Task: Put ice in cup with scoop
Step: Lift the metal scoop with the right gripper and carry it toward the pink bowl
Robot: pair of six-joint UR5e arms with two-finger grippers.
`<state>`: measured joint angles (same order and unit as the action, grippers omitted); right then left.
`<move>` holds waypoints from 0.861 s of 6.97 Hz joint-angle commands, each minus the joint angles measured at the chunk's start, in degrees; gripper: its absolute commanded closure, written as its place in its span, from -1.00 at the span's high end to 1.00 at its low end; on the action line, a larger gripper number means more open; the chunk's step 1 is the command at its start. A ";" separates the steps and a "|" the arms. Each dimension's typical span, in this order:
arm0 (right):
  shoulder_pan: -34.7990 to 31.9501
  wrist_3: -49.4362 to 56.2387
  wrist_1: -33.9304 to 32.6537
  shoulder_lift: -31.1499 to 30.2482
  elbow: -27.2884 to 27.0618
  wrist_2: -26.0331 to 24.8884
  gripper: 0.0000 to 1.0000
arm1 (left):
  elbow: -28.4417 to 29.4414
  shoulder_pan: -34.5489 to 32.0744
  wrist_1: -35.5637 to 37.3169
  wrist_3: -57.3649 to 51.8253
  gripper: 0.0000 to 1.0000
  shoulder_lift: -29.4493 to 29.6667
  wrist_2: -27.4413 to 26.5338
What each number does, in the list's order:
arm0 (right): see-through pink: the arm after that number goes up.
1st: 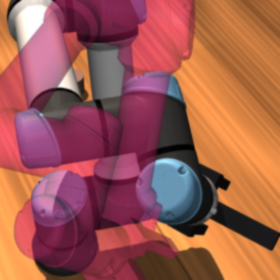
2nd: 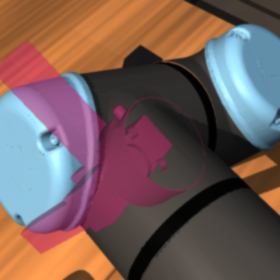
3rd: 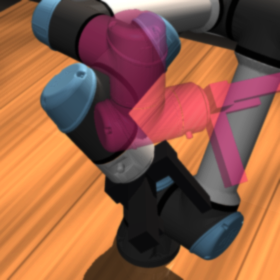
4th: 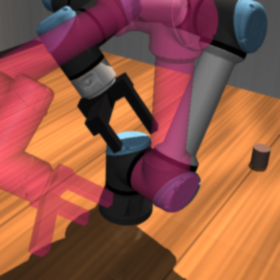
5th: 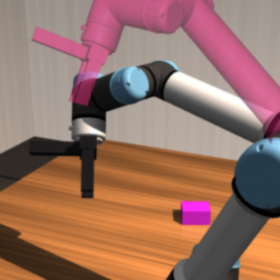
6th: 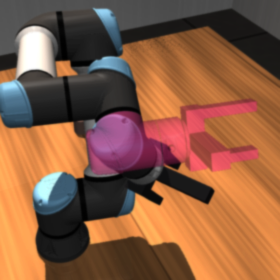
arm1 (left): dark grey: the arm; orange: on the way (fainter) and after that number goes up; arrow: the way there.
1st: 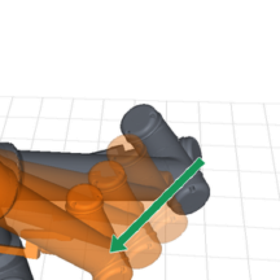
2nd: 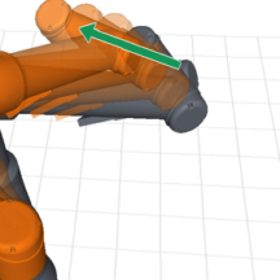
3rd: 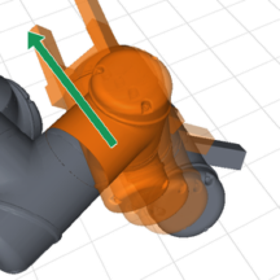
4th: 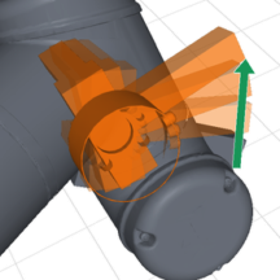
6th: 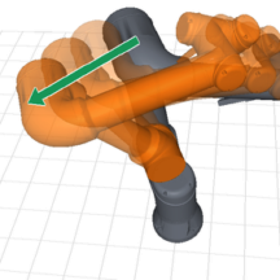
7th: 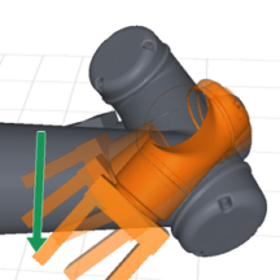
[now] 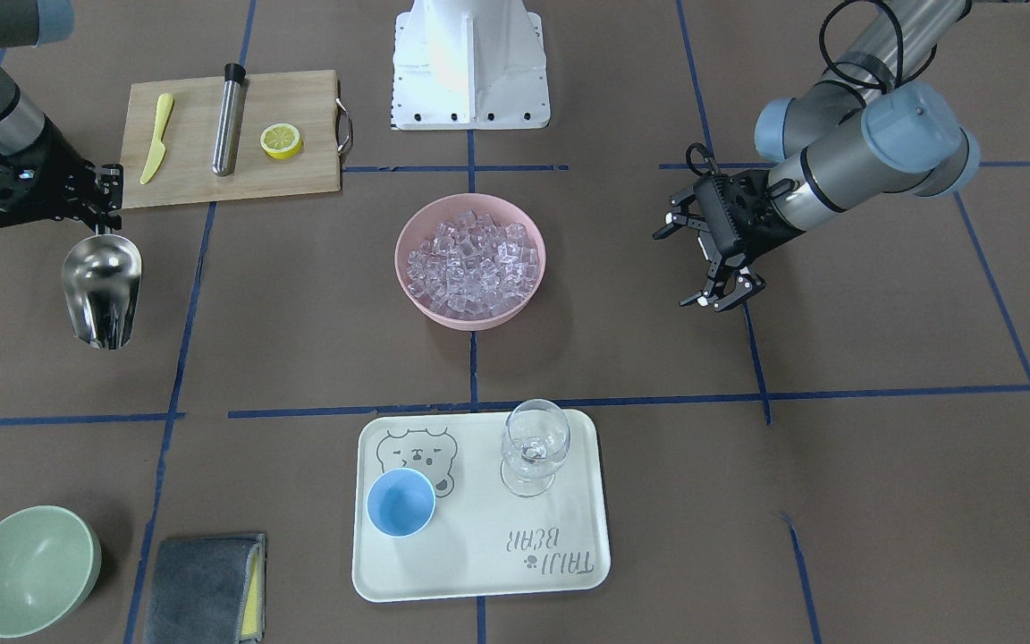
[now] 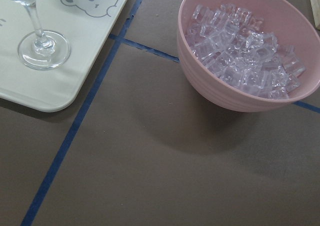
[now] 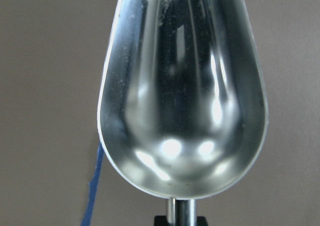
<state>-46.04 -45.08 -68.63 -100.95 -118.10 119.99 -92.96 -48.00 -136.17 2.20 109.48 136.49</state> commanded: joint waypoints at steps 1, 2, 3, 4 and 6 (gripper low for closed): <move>-2.21 -0.36 -0.36 2.41 -4.93 -0.37 -1.00 | -0.29 -0.08 0.03 0.00 1.00 0.29 0.00; -3.60 -0.01 -6.01 8.17 -5.90 -0.37 -1.00 | -0.29 0.01 0.03 0.00 1.00 0.47 -0.09; -2.31 2.69 -11.29 12.23 -6.52 -1.85 -1.00 | -0.21 -0.08 0.12 0.00 1.00 0.47 -0.09; 0.05 10.90 -16.30 12.79 -6.70 -5.87 -1.00 | -0.29 0.01 0.12 0.00 1.00 0.65 0.00; 3.84 18.43 -34.62 22.49 -6.61 -13.36 -1.00 | -0.29 0.01 -0.06 -0.43 1.00 1.70 -0.09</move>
<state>-44.42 -30.79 -92.31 -84.44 -124.72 110.56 -93.24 -48.00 -136.14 2.08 110.61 136.47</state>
